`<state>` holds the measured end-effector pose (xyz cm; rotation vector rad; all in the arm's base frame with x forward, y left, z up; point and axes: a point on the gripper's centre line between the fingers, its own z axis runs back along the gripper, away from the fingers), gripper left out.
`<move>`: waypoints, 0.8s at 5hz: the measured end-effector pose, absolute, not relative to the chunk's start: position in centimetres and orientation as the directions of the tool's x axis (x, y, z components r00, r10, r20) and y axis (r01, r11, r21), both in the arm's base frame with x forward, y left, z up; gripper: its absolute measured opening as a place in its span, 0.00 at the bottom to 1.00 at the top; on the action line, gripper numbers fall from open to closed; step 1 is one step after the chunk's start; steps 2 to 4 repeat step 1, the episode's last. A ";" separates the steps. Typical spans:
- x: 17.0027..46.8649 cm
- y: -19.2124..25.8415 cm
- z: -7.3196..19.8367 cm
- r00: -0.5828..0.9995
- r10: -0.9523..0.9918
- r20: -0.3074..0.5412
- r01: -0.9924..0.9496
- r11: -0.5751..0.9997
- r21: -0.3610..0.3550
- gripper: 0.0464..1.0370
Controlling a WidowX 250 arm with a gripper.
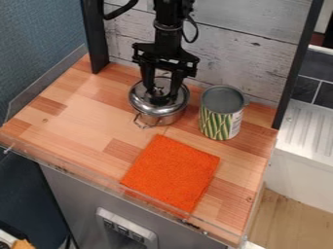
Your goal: Remove lid from orange towel and placed it on the silver pot
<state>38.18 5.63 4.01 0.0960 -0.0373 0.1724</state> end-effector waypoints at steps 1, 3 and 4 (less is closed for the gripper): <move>38.4 5.5 7.0 0.982 0.148 0.114 -0.157 0.984 0.079 0.97; 38.4 5.5 7.0 0.982 0.148 0.114 -0.157 0.984 0.079 0.97; 38.4 5.5 7.0 0.982 0.148 0.114 -0.157 0.984 0.079 0.97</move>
